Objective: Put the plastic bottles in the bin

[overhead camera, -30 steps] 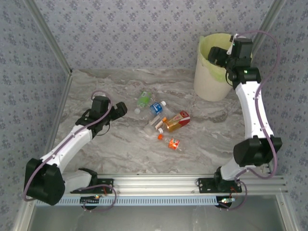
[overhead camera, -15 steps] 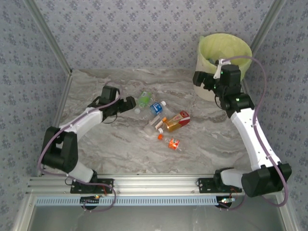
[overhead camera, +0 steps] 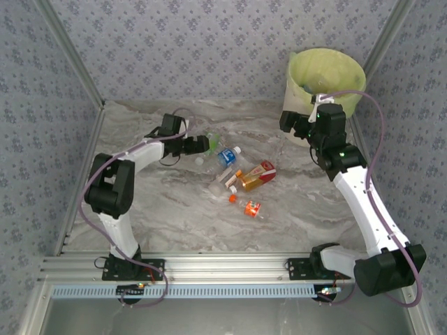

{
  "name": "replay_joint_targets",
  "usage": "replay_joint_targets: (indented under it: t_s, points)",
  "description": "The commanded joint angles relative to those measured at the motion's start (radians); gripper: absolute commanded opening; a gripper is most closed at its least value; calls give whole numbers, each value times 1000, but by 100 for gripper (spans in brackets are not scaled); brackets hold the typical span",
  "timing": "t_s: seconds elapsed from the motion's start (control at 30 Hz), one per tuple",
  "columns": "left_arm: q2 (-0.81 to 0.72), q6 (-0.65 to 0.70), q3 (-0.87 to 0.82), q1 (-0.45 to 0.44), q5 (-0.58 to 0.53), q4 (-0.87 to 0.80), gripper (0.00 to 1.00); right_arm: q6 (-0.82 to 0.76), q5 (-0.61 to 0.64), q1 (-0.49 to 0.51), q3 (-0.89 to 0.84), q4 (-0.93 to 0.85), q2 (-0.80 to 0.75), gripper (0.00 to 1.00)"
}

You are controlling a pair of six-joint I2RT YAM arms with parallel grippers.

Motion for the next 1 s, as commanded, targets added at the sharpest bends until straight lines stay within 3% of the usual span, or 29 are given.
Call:
replay_joint_targets:
  t_s: [0.0,0.27,0.43,0.77,0.97]
  points:
    - [44,90,72,-24,22,-21,98,-9,30,5,-1,0,-20,100]
    - [157,240,197,-86,-93,-120,92,-21,40,5,2,-26,-20,100]
    - [203,274,233,-115,-190,-156,83,-26,44,4,0,-29,-17,100]
    - [215,329,244,-117,-208,-172,55,-23,27,5,0,-26,3,100]
    - [169,338,244,-107,-160,-165,50,-5,2,9,2,-19,17,100]
